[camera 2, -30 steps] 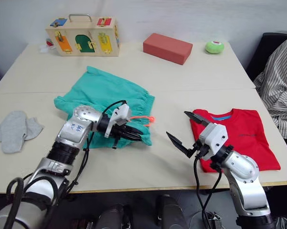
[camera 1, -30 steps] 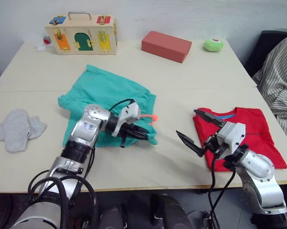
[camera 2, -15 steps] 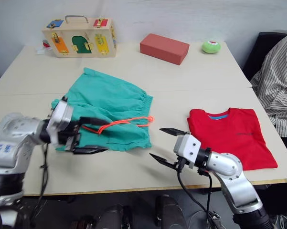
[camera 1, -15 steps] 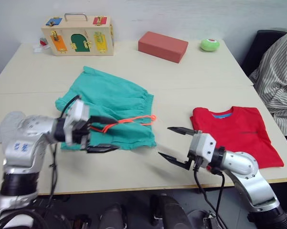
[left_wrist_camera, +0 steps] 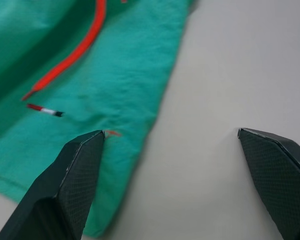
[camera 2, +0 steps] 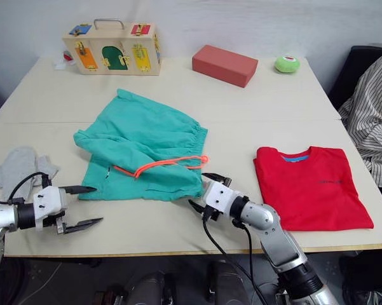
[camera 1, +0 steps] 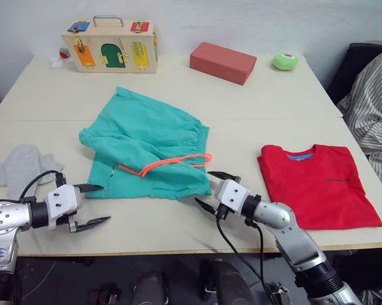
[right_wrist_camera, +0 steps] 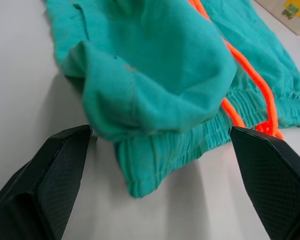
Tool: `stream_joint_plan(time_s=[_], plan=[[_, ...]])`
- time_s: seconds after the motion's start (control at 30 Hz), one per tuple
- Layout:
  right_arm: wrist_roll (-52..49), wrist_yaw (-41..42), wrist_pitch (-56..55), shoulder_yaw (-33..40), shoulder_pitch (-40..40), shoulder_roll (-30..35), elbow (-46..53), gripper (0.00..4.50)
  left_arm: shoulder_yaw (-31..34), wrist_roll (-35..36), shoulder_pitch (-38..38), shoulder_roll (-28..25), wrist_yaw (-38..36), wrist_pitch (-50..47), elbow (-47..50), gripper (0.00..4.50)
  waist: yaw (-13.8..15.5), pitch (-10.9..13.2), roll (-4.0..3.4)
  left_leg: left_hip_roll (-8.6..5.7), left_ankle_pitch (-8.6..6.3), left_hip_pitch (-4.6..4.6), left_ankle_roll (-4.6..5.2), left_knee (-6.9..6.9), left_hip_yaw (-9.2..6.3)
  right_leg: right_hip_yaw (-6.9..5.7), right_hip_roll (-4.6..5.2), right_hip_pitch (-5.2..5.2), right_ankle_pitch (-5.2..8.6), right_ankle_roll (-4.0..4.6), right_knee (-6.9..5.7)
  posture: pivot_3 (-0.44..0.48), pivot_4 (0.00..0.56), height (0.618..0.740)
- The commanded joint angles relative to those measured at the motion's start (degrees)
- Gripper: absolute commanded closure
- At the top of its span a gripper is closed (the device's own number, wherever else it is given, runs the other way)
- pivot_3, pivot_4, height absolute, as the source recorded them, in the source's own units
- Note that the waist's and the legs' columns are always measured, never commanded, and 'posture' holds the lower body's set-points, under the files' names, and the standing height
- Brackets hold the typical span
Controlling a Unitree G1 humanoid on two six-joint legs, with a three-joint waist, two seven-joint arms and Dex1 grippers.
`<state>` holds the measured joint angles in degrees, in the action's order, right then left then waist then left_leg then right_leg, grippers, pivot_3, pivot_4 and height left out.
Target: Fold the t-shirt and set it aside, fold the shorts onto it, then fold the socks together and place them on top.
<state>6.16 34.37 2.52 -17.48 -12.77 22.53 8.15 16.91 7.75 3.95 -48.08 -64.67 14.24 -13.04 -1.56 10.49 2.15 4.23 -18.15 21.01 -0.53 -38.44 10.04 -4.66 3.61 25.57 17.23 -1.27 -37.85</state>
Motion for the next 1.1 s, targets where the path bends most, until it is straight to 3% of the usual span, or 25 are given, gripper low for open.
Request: stream_joint_plan(time_s=[0.03,0.13,0.23,0.37,0.47,0.67,0.77,1.0,1.1], plan=[[1.1,-0.8,-2.1,-0.1,-1.9,-0.7,-1.8,0.89,-1.9,-4.9,2.3,-0.6,6.8,1.1,-5.1,0.0,-0.1,0.0,-0.04,-0.04,0.01,-0.04,0.01,0.09,0.01,0.0,0.03,-0.01,-0.04,0.02,0.0,0.0,0.15,0.74],[2.1,-1.2,-2.1,0.1,-2.2,-0.6,-2.7,1.97,-3.7,-4.7,3.2,-1.0,6.9,-0.2,-7.5,0.0,-0.2,-0.2,-0.28,-0.07,0.03,-0.17,0.02,0.26,0.05,0.01,0.05,-0.03,-0.05,0.03,0.0,0.0,0.15,0.74],[2.6,-1.2,-2.4,0.8,-2.1,0.1,-3.3,2.94,-6.6,-6.0,5.0,-2.0,6.1,-0.2,-12.3,0.56,-0.1,-0.3,-0.39,-0.07,0.07,-0.38,-0.05,0.36,0.12,0.02,0.04,-0.14,-0.04,0.05,-0.02,0.0,0.15,0.74],[1.8,-0.1,-3.5,1.8,-2.4,1.3,-2.7,4.42,-9.4,-5.8,7.1,-2.4,5.4,-0.7,-16.0,1.82,-0.2,-0.7,-0.89,-0.06,0.09,-0.69,-0.07,0.46,0.15,0.04,0.02,-0.39,-0.03,0.06,-0.02,0.0,0.15,0.74],[0.8,1.5,-3.2,3.0,-1.8,3.6,-0.8,4.5,-9.9,-2.2,6.9,-1.9,2.3,-3.0,-15.5,2.73,-0.2,-0.9,-1.14,-0.06,0.08,-0.81,-0.06,0.54,0.16,0.06,0.0,-0.48,-0.01,0.09,-0.02,0.0,0.15,0.74],[-3.9,8.3,-4.2,7.2,0.7,11.6,3.3,4.5,-8.1,9.0,-1.8,-4.6,-9.5,-11.9,-2.5,4.45,-0.6,-0.9,-1.08,0.0,-0.01,-0.77,-0.23,0.59,0.23,0.08,-0.05,-0.39,0.16,0.19,0.0,0.0,0.15,0.74],[-7.3,12.9,-6.3,9.5,2.1,16.0,4.7,4.5,-3.3,14.4,-7.7,-6.9,-12.5,-14.2,5.3,4.45,-0.9,-0.9,-1.0,0.03,-0.14,-0.74,-0.26,0.58,0.25,0.08,-0.06,-0.35,0.34,0.19,0.02,0.0,0.15,0.74],[-12.9,23.9,-14.9,11.6,6.8,25.4,3.0,4.5,13.1,23.9,-28.2,-15.5,-18.0,-34.6,27.9,4.45,-1.5,-0.7,-0.31,0.22,-0.24,-0.66,-0.36,0.55,0.22,0.06,-0.16,-0.23,0.49,0.29,0.02,0.0,0.15,0.74],[-16.5,29.3,-11.0,10.3,9.8,28.5,5.6,4.5,20.2,24.6,-37.3,-19.5,-23.0,-45.7,34.0,4.45,-1.5,-0.6,-0.26,0.2,-0.26,-0.68,-0.37,0.58,0.18,0.07,-0.19,-0.24,0.51,0.32,0.01,0.0,0.15,0.74]])
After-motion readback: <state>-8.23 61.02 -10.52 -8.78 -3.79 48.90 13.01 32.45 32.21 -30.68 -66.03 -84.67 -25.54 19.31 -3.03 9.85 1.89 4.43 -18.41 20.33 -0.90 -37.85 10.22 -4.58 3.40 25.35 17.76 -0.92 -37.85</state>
